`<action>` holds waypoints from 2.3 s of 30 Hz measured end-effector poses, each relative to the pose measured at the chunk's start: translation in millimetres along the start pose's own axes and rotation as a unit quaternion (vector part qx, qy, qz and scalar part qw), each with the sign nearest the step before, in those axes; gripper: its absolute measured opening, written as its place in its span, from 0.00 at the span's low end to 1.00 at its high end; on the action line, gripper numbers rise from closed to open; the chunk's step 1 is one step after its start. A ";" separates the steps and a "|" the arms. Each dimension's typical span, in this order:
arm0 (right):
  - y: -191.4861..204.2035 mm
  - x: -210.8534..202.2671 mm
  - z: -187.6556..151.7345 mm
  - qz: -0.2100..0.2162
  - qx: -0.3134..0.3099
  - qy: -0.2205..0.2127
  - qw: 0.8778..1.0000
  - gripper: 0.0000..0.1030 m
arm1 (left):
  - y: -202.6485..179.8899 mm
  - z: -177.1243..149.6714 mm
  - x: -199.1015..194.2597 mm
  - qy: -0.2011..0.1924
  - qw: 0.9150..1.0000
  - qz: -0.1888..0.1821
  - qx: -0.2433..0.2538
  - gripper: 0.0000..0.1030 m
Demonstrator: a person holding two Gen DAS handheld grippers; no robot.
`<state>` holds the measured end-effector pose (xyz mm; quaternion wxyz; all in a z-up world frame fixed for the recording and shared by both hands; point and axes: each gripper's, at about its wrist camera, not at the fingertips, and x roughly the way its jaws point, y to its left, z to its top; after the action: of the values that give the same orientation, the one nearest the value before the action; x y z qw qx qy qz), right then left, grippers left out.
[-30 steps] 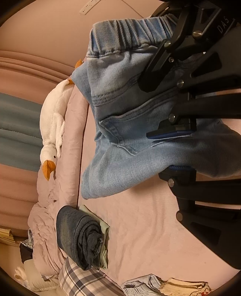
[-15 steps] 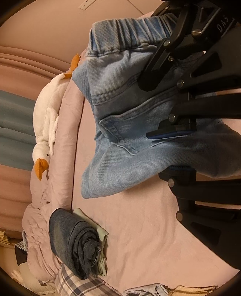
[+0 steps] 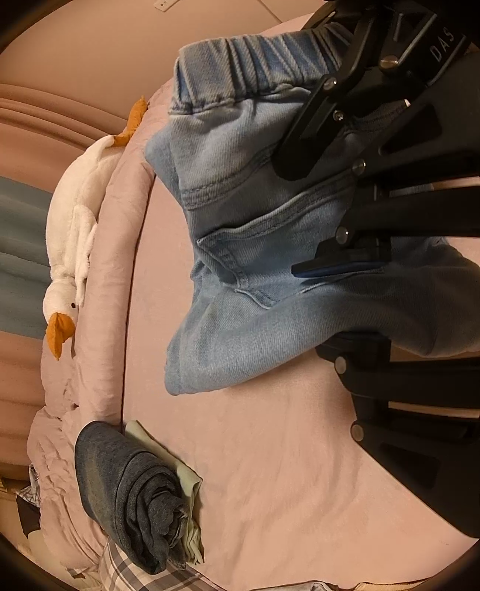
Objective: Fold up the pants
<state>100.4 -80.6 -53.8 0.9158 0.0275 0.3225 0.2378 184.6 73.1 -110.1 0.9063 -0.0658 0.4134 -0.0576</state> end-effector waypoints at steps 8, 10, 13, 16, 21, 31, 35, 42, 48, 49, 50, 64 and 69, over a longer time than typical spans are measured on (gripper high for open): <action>-4.6 7.1 0.2 0.001 0.008 0.011 1.000 0.47 | 0.9 1.6 9.9 0.014 1.000 0.009 0.008 0.21; -6.6 10.1 0.7 0.001 0.012 0.017 1.000 0.47 | 2.7 1.6 13.0 0.019 1.000 0.012 0.007 0.22; -10.6 13.3 0.6 0.002 0.022 0.025 0.999 0.47 | 8.5 1.4 17.0 0.024 1.000 0.013 0.002 0.22; -19.5 16.9 -0.3 0.006 0.039 0.033 0.999 0.47 | 13.8 -0.7 20.4 0.029 0.999 0.018 0.001 0.25; -37.3 26.1 -1.7 0.015 0.075 0.051 0.996 0.48 | 16.9 -3.9 24.8 0.035 0.999 0.028 0.004 0.29; -66.0 42.0 -15.5 0.020 0.142 0.079 0.986 0.51 | 18.3 -8.4 31.6 0.035 0.998 0.045 0.017 0.36; -73.9 47.2 -20.7 0.024 0.157 0.086 0.984 0.54 | 18.8 -10.0 33.3 0.030 0.997 0.062 0.024 0.51; -74.4 49.1 -20.6 0.005 0.147 0.093 0.985 0.66 | 26.8 -11.1 33.3 0.027 0.997 0.076 0.021 0.65; -76.1 34.1 -19.7 0.004 0.149 0.088 0.985 0.66 | 29.2 -16.2 24.7 0.031 0.997 0.074 0.014 0.65; -76.7 31.9 -19.5 0.004 0.148 0.087 0.985 0.66 | 29.9 -17.8 22.1 0.032 0.997 0.073 0.012 0.65; -77.1 30.0 -19.2 0.003 0.147 0.086 0.985 0.66 | 30.5 -18.6 20.6 0.031 0.997 0.072 0.011 0.65; -69.6 43.0 -27.2 -0.070 0.087 0.124 0.986 0.66 | 31.0 -35.5 12.4 0.034 0.996 0.082 0.015 0.65; -75.1 47.2 -27.9 -0.065 0.102 0.128 0.984 0.68 | 30.9 -37.2 13.3 0.031 0.995 0.092 0.016 0.72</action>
<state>147.0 -128.6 -118.4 0.8729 0.0688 0.4606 0.1455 166.6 98.7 -149.3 0.8953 -0.0111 0.4450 0.0173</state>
